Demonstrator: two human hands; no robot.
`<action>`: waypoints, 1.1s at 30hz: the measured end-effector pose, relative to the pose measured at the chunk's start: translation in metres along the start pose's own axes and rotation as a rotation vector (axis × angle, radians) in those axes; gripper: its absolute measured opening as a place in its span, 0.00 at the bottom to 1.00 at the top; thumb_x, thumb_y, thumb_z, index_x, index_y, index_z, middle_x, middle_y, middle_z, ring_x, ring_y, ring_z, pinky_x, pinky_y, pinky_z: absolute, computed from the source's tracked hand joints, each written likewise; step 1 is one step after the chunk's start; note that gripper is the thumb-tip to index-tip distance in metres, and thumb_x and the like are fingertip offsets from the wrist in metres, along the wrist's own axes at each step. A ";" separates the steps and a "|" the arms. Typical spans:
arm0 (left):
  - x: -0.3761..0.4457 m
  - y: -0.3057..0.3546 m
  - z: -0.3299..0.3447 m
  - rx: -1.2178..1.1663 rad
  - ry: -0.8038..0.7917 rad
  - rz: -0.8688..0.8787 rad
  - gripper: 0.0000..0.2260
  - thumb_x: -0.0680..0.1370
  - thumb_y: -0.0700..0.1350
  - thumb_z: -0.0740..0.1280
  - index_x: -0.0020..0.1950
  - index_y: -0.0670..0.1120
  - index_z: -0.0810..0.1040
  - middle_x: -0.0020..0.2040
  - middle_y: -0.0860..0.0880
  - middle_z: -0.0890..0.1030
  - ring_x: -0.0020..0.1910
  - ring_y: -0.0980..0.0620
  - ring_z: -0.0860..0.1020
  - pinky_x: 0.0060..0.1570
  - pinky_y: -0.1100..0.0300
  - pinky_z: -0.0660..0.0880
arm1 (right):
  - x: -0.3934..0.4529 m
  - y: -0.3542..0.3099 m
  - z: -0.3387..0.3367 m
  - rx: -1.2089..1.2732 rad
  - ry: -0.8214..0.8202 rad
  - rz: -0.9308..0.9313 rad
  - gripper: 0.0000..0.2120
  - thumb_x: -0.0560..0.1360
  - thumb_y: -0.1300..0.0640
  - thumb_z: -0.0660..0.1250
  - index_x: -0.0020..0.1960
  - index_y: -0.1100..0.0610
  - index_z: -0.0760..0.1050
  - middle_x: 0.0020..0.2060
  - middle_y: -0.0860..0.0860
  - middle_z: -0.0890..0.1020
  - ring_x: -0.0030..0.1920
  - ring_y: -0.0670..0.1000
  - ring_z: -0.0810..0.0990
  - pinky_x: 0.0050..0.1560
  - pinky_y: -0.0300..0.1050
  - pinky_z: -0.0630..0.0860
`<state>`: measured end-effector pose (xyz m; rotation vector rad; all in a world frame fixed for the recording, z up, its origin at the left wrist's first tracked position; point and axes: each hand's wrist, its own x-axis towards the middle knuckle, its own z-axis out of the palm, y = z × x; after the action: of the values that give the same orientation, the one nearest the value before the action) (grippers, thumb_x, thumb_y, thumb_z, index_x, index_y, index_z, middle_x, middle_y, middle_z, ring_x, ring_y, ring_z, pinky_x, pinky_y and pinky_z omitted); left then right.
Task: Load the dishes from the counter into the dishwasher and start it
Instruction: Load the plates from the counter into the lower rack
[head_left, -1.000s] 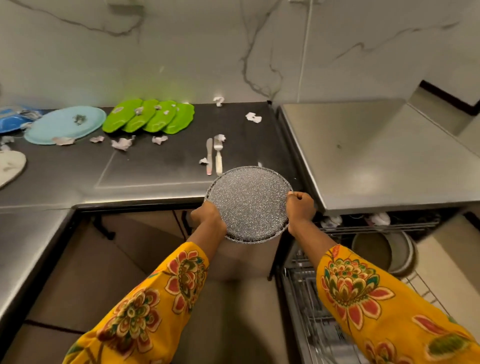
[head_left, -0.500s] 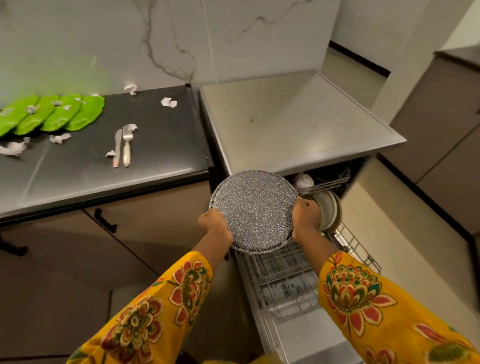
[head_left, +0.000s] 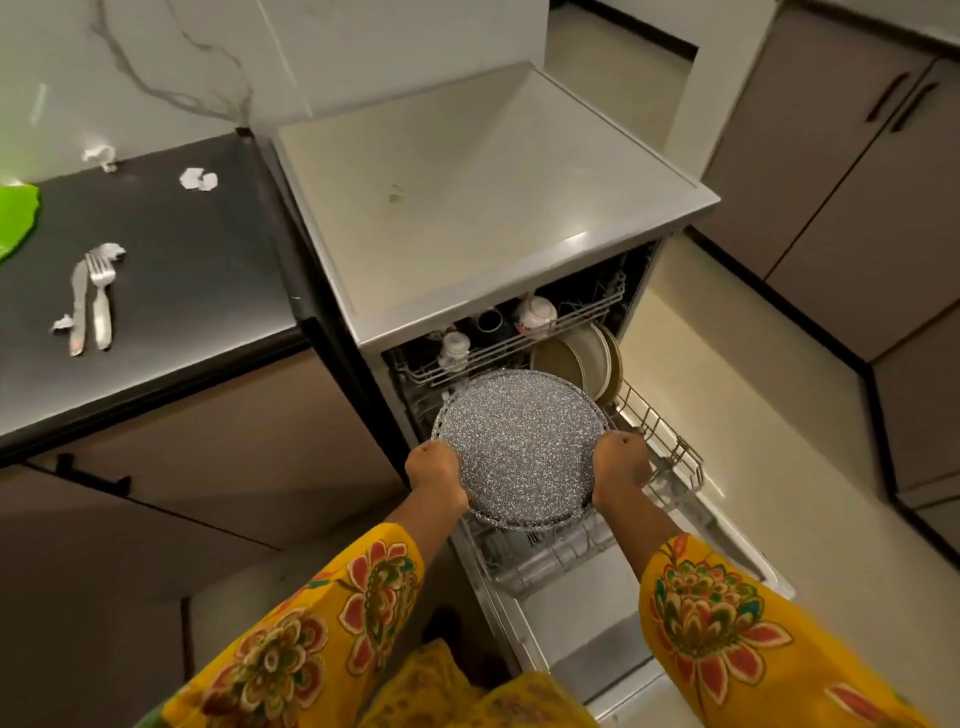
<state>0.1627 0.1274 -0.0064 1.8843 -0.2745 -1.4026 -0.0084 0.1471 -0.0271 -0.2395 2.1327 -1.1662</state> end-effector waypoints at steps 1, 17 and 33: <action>0.009 -0.007 0.001 -0.017 -0.008 -0.048 0.12 0.81 0.39 0.55 0.61 0.39 0.73 0.35 0.48 0.67 0.33 0.50 0.67 0.45 0.53 0.69 | 0.008 0.007 -0.001 -0.028 -0.008 0.006 0.06 0.77 0.63 0.55 0.46 0.58 0.71 0.43 0.55 0.72 0.44 0.53 0.70 0.41 0.45 0.66; 0.118 -0.035 0.072 -0.050 -0.204 -0.323 0.08 0.79 0.35 0.61 0.57 0.44 0.73 0.62 0.45 0.75 0.65 0.45 0.70 0.55 0.51 0.67 | 0.079 0.068 0.032 -0.435 -0.291 0.078 0.14 0.78 0.65 0.56 0.58 0.63 0.77 0.52 0.60 0.80 0.49 0.59 0.78 0.50 0.50 0.75; 0.237 -0.030 0.181 -0.117 -0.330 -0.243 0.11 0.80 0.37 0.61 0.62 0.44 0.71 0.52 0.41 0.76 0.50 0.45 0.76 0.40 0.60 0.74 | 0.190 0.106 0.134 -1.157 -0.540 -0.581 0.17 0.81 0.54 0.54 0.69 0.56 0.60 0.56 0.61 0.75 0.51 0.59 0.78 0.50 0.55 0.79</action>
<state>0.0825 -0.0675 -0.2190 1.6273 -0.1214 -1.8557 -0.0475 0.0313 -0.2515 -1.5517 2.0099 0.0675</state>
